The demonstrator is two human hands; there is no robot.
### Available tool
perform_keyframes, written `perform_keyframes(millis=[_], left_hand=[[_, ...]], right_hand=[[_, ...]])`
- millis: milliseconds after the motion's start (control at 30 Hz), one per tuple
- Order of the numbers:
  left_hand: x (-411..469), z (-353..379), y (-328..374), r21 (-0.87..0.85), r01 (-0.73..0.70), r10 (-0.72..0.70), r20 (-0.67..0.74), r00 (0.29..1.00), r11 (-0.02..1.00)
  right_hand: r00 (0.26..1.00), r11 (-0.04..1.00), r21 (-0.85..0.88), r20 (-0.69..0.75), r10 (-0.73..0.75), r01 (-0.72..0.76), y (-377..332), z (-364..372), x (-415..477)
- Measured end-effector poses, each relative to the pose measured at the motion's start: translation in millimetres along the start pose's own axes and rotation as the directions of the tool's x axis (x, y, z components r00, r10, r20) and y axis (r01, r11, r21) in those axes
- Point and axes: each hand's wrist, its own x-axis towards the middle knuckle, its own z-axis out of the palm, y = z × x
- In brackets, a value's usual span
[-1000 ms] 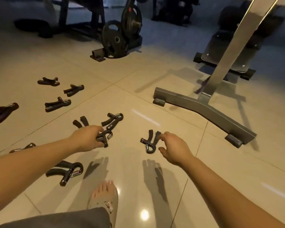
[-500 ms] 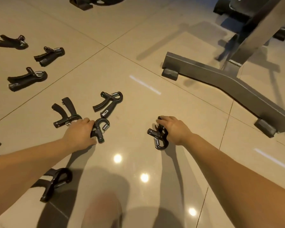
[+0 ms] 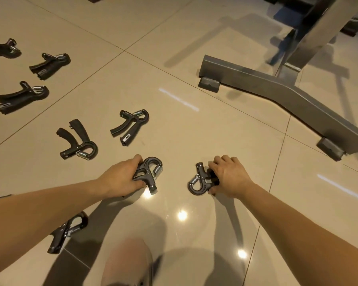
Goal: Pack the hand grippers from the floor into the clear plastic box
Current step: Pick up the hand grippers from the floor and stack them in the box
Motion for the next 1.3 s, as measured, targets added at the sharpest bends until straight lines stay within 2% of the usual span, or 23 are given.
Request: perform_keyframes(millis=[133, 233, 333, 400, 467, 600, 700, 833, 1100, 1300], left_hand=[[-13, 2, 26, 0.019, -0.006, 0.006, 0.033, 0.999, 1.000], [-26, -2, 55, 0.000, -0.013, 0.013, 0.057, 0.998, 1.000], [-41, -9, 104, -0.138, -0.021, 0.032, 0.078, 0.996, 0.990], [-48, -16, 152, -0.250, -0.032, 0.048, 0.056, 0.997, 0.968], [-56, -24, 207, -0.286, -0.092, 0.099, 0.009, 0.995, 0.954], [-92, -32, 307, -0.210, -0.243, 0.236, -0.060, 0.970, 0.947], [-132, -22, 363, -0.119, -0.336, 0.336, -0.022, 0.942, 0.934], [-175, 4, 416, -0.086, -0.418, 0.423, 0.059, 0.904, 0.905], [-241, 64, 490, 0.097, -0.508, 0.470, 0.260, 0.843, 0.856], [-289, 70, 532, 0.249, -0.517, 0.461, 0.250, 0.851, 0.819]], right_hand=[[0.999, 0.981, 0.193, 0.039, 0.008, -0.015, -5, 13, -39], [0.998, 0.935, 0.351, 0.017, 0.053, -0.056, 5, 0, -80], [0.994, 0.924, 0.378, -0.063, 0.084, -0.054, 26, -32, -136], [0.982, 0.920, 0.385, -0.136, 0.131, -0.070, 43, -60, -177], [0.959, 0.917, 0.389, -0.214, 0.186, -0.091, 61, -87, -222], [0.907, 0.917, 0.370, -0.316, 0.277, -0.152, 93, -118, -318], [0.872, 0.907, 0.363, -0.348, 0.344, -0.213, 106, -112, -394], [0.839, 0.881, 0.384, -0.351, 0.417, -0.277, 112, -75, -485], [0.809, 0.851, 0.412, -0.344, 0.476, -0.325, 116, -2, -611], [0.804, 0.854, 0.440, -0.379, 0.458, -0.279, 114, 16, -658]])
